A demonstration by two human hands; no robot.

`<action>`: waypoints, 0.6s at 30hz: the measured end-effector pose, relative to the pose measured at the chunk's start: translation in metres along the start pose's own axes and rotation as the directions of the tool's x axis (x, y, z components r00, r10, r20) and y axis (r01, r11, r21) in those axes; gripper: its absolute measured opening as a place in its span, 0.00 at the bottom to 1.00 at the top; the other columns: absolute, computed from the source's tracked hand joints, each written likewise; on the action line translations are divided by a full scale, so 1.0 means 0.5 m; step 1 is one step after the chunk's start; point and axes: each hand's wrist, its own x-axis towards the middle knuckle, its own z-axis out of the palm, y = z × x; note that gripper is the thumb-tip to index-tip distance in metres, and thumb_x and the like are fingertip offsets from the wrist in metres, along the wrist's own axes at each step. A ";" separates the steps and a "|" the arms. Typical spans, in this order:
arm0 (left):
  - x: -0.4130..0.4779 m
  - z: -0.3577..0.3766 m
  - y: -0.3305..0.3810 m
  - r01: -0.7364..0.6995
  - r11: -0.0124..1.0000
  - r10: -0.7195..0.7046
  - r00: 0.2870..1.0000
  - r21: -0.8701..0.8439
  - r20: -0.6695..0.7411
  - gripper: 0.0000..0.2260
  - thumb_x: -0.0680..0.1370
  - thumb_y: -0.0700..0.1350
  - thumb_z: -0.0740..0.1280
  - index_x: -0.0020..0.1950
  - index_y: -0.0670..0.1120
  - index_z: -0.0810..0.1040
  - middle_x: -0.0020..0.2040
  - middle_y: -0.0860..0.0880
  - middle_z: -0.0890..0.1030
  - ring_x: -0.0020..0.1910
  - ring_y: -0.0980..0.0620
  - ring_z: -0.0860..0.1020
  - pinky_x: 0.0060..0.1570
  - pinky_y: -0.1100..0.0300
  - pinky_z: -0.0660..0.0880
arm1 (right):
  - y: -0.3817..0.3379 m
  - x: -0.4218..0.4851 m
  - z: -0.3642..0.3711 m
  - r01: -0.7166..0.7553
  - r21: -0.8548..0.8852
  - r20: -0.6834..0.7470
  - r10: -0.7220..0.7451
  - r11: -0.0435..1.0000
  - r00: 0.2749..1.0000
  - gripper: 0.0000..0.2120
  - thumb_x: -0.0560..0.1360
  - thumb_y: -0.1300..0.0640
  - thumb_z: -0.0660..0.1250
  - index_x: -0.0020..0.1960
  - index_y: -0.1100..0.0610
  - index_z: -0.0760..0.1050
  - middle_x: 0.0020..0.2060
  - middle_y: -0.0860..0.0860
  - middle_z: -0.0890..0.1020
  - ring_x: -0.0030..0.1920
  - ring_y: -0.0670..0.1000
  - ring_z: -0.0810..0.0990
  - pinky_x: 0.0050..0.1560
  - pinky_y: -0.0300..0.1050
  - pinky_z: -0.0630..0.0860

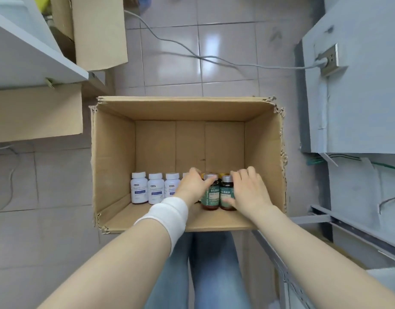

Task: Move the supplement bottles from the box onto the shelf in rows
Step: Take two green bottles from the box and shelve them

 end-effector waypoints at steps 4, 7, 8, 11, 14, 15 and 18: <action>0.044 0.018 -0.006 -0.003 0.997 0.003 1.000 0.076 0.007 0.25 0.74 0.62 0.64 0.61 0.45 0.72 0.61 0.45 0.74 0.59 0.46 0.73 0.54 0.54 0.71 | 0.015 0.035 0.028 0.076 -0.050 0.030 -0.074 0.996 0.997 0.35 0.71 0.34 0.61 0.68 0.57 0.65 0.62 0.55 0.74 0.66 0.58 0.64 0.66 0.49 0.60; 0.053 0.025 -0.013 -0.038 0.997 0.038 0.999 0.061 0.004 0.21 0.75 0.60 0.64 0.58 0.45 0.73 0.58 0.46 0.76 0.57 0.48 0.73 0.50 0.58 0.68 | 0.023 0.053 0.040 0.081 -0.024 0.065 -0.079 0.996 0.995 0.35 0.70 0.34 0.63 0.68 0.56 0.65 0.62 0.56 0.74 0.67 0.59 0.63 0.68 0.51 0.55; 0.053 0.026 -0.015 -0.043 0.998 0.043 0.999 0.037 -0.002 0.19 0.76 0.59 0.64 0.56 0.45 0.73 0.57 0.45 0.76 0.55 0.48 0.73 0.49 0.59 0.68 | 0.024 0.056 0.040 0.074 0.016 0.080 -0.075 0.997 0.994 0.35 0.69 0.34 0.64 0.67 0.55 0.65 0.62 0.57 0.74 0.67 0.59 0.62 0.68 0.52 0.54; 0.044 0.018 -0.021 -0.039 0.996 0.036 0.998 -0.080 -0.041 0.13 0.78 0.55 0.63 0.51 0.45 0.69 0.53 0.44 0.76 0.49 0.48 0.72 0.47 0.60 0.66 | 0.025 0.057 0.038 0.049 0.177 0.093 -0.067 0.983 0.993 0.35 0.67 0.37 0.69 0.68 0.52 0.65 0.62 0.54 0.73 0.67 0.57 0.62 0.67 0.50 0.51; 0.024 -0.009 -0.025 -0.008 0.981 -0.001 0.999 -0.192 -0.047 0.15 0.79 0.54 0.60 0.56 0.43 0.70 0.51 0.47 0.75 0.49 0.49 0.72 0.46 0.60 0.66 | 0.027 0.040 0.025 0.039 0.297 0.044 -0.055 0.954 0.998 0.33 0.66 0.40 0.71 0.67 0.49 0.65 0.61 0.52 0.73 0.66 0.55 0.61 0.66 0.47 0.49; 0.017 -0.022 -0.026 -0.003 0.975 -0.006 0.999 -0.222 -0.040 0.16 0.80 0.55 0.60 0.56 0.43 0.70 0.51 0.48 0.74 0.49 0.50 0.72 0.45 0.60 0.67 | 0.026 0.033 0.016 0.032 0.327 0.030 -0.044 0.944 0.999 0.33 0.67 0.41 0.71 0.67 0.48 0.66 0.61 0.51 0.73 0.66 0.55 0.60 0.67 0.47 0.48; -0.012 -0.071 -0.020 -0.049 0.954 0.034 0.998 -0.295 -0.058 0.15 0.79 0.57 0.60 0.50 0.45 0.70 0.51 0.50 0.73 0.51 0.49 0.74 0.54 0.54 0.73 | 0.017 -0.003 -0.027 -0.008 0.451 0.003 0.007 0.892 1.000 0.32 0.67 0.44 0.72 0.68 0.45 0.65 0.60 0.49 0.72 0.66 0.53 0.60 0.67 0.47 0.50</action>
